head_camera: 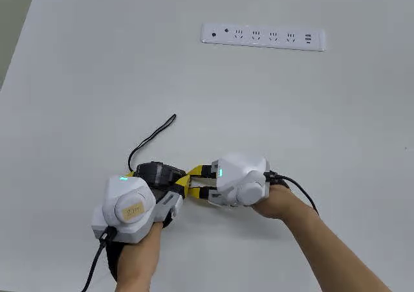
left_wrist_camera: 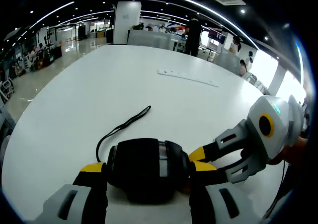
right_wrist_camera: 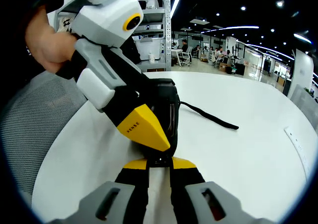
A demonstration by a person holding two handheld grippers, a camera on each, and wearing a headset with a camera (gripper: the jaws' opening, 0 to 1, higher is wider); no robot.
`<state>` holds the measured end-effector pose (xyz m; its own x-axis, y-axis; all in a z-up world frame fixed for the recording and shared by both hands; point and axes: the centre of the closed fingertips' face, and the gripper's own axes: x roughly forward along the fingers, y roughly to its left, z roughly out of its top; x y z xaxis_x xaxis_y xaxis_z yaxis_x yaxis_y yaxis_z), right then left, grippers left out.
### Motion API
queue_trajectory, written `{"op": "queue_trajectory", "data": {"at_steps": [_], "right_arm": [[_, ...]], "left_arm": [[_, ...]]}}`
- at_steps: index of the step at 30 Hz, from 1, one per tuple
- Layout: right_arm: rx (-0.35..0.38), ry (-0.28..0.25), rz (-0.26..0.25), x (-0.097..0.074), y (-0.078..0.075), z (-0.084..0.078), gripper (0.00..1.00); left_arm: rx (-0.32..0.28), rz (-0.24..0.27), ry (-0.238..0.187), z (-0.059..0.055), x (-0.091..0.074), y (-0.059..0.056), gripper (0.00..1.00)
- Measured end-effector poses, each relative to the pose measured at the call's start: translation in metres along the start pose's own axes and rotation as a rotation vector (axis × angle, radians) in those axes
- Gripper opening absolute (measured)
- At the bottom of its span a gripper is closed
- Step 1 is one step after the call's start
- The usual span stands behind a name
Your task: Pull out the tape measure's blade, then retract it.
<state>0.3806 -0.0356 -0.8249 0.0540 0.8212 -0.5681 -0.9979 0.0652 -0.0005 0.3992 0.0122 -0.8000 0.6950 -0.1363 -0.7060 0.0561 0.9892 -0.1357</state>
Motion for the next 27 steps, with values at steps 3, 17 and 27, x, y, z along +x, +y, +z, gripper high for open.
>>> {"op": "queue_trajectory", "data": {"at_steps": [3,17,27], "right_arm": [[0.0,0.001,-0.002,-0.0005,-0.0001,-0.0003,0.14],[0.007,0.001,-0.012,-0.0024,-0.0018,-0.0002,0.15],[0.032,-0.008,-0.04,-0.0096,-0.0073,0.0015,0.24]], "left_arm": [[-0.002,0.001,0.001,0.0001,-0.0002,-0.0001,0.64],[-0.013,0.01,0.002,0.0004,-0.0001,-0.0003,0.64],[0.033,-0.01,0.001,0.0025,-0.0002,-0.0007,0.65]]}}
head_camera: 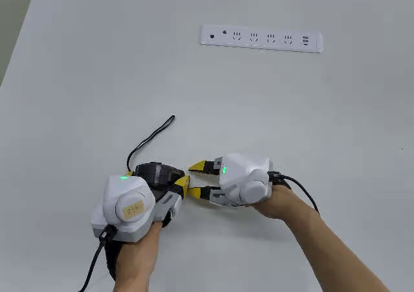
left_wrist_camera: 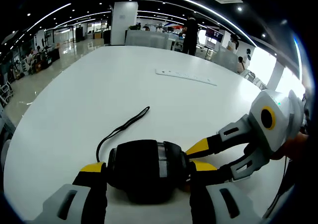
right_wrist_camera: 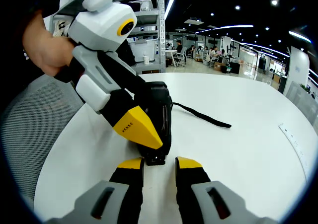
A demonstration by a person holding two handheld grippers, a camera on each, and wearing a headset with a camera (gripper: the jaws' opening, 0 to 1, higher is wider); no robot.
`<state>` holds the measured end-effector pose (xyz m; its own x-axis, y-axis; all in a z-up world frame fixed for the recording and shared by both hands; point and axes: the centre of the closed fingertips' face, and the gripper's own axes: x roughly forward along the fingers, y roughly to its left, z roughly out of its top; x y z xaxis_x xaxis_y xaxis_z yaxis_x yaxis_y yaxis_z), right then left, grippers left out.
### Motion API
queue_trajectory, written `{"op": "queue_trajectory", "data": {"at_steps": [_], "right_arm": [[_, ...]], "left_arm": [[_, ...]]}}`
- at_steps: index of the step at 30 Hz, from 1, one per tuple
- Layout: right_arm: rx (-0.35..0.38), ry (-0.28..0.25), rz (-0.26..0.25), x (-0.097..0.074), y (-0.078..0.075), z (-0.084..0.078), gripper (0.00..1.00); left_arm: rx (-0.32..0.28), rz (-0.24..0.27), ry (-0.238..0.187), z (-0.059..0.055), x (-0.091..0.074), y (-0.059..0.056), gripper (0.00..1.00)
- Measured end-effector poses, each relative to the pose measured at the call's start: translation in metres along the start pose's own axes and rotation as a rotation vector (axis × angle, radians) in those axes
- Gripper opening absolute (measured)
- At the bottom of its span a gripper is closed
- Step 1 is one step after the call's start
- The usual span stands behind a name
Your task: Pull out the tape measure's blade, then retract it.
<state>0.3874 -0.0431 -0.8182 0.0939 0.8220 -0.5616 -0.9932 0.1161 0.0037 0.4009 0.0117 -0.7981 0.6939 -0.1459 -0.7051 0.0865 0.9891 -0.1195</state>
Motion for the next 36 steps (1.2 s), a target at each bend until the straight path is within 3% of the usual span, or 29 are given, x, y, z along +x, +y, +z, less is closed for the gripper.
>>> {"op": "queue_trajectory", "data": {"at_steps": [9,25,31,36], "right_arm": [[0.021,0.008,-0.024,-0.008,-0.003,-0.003,0.37],[0.09,0.003,-0.105,-0.033,-0.012,-0.012,0.62],[0.128,-0.006,-0.134,-0.041,-0.013,-0.015,0.75],[0.166,-0.043,-0.163,-0.048,-0.013,-0.013,0.91]], "left_arm": [[0.065,-0.037,0.003,-0.001,-0.003,0.0,0.69],[0.25,-0.158,-0.018,0.003,-0.008,-0.007,0.78],[0.307,-0.223,-0.027,0.002,-0.009,-0.011,0.86],[0.349,-0.263,-0.023,0.0,-0.009,-0.013,0.91]]}}
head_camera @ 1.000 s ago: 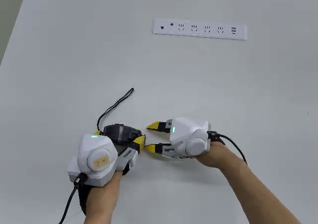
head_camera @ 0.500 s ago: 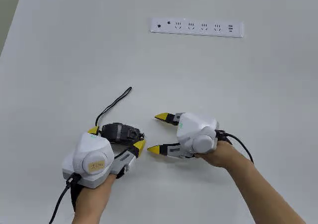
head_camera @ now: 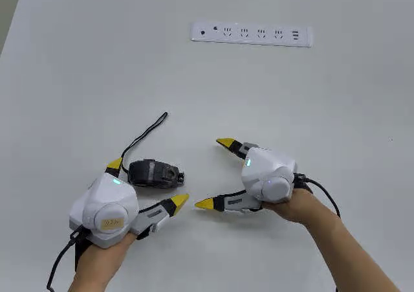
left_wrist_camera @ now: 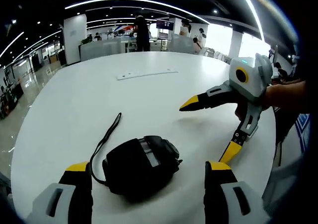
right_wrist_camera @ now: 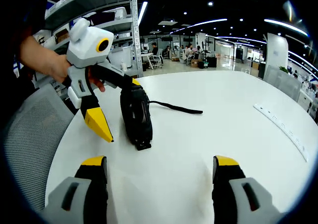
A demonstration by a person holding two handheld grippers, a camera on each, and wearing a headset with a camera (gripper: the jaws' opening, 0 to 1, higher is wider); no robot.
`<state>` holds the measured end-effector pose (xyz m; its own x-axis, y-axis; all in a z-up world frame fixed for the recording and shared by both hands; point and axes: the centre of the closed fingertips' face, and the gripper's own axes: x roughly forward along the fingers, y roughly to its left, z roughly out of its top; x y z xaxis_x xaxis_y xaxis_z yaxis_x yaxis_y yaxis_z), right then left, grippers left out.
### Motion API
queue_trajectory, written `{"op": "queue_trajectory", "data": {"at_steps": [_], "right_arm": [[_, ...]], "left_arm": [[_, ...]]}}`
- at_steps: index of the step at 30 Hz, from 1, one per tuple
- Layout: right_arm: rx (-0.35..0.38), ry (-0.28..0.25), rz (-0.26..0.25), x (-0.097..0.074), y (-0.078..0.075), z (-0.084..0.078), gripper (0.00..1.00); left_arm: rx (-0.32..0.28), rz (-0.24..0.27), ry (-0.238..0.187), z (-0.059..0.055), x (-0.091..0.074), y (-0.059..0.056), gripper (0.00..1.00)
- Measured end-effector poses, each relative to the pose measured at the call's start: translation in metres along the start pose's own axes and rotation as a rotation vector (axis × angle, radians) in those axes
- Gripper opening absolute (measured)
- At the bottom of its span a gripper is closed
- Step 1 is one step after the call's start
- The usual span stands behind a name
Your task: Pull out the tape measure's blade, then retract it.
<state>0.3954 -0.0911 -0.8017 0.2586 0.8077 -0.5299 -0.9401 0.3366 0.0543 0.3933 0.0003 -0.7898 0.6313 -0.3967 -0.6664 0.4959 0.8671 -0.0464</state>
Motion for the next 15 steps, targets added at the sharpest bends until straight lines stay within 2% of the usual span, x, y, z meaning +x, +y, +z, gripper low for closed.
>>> {"op": "queue_trajectory", "data": {"at_steps": [5,7,10,15], "right_arm": [[0.02,-0.025,-0.019,-0.006,-0.003,0.001,1.0],[0.026,-0.027,-0.023,-0.008,-0.004,0.0,1.0],[0.032,-0.034,-0.031,-0.011,-0.005,0.001,1.0],[0.037,-0.027,-0.044,-0.017,-0.006,-0.002,1.0]], "left_arm": [[0.017,-0.032,-0.006,-0.001,0.0,0.001,0.96],[0.043,-0.036,0.001,-0.003,0.0,0.002,0.98],[0.048,-0.056,-0.008,-0.003,-0.001,0.002,1.0],[0.073,-0.08,0.007,-0.008,-0.002,0.004,1.0]]}}
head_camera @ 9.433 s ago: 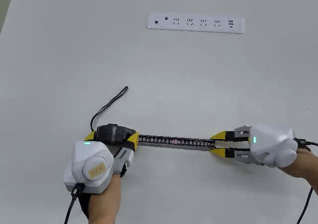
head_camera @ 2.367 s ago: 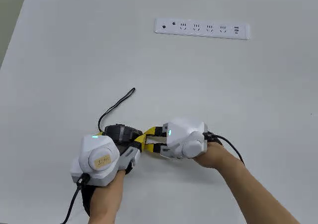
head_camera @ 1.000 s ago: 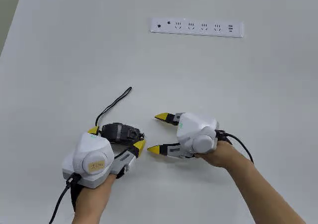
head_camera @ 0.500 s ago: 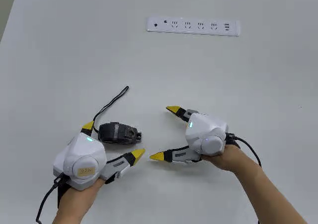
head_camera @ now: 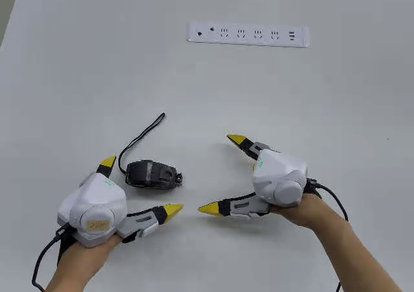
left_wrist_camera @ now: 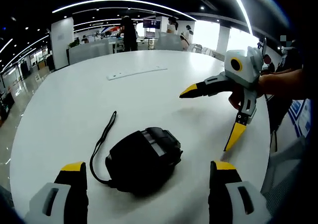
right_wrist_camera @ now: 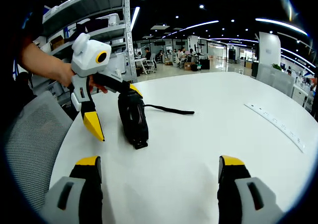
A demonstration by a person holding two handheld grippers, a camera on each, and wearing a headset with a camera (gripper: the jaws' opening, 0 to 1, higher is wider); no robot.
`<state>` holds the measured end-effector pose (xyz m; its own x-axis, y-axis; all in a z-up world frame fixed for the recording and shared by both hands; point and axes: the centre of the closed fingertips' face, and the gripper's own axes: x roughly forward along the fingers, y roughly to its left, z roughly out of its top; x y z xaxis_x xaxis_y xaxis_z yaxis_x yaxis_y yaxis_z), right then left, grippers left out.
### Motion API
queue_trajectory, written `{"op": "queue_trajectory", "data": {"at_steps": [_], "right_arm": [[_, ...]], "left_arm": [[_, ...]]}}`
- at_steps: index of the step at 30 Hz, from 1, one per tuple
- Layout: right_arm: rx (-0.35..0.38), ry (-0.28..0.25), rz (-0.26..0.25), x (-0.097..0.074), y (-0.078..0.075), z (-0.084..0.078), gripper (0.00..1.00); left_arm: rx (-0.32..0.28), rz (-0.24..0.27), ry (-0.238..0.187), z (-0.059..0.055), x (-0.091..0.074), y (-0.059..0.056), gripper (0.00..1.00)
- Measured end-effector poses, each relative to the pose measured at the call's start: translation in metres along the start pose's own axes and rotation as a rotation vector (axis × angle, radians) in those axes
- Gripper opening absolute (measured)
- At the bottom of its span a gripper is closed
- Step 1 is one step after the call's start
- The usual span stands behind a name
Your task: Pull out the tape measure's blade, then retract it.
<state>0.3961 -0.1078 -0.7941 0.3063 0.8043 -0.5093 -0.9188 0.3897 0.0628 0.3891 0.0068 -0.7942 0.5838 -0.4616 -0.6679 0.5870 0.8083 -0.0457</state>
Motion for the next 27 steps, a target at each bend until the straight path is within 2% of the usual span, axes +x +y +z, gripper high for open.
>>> {"op": "queue_trajectory", "data": {"at_steps": [4,9,15,24,27], "right_arm": [[0.009,-0.004,-0.013,-0.006,0.0,-0.001,1.0],[0.025,-0.021,-0.039,-0.017,0.0,-0.002,1.0],[0.033,-0.037,-0.077,-0.033,-0.001,-0.005,1.0],[0.066,-0.059,-0.135,-0.059,0.001,-0.022,1.0],[0.087,-0.07,-0.15,-0.067,0.004,-0.027,1.0]], "left_arm": [[0.007,-0.018,0.0,-0.002,-0.003,0.002,1.0],[0.053,-0.056,-0.005,-0.004,-0.005,0.0,1.0],[0.061,-0.094,-0.05,0.0,-0.01,-0.002,1.0],[0.069,-0.123,-0.075,-0.014,-0.021,0.0,1.0],[0.077,-0.129,-0.07,-0.019,-0.026,0.002,1.0]]}}
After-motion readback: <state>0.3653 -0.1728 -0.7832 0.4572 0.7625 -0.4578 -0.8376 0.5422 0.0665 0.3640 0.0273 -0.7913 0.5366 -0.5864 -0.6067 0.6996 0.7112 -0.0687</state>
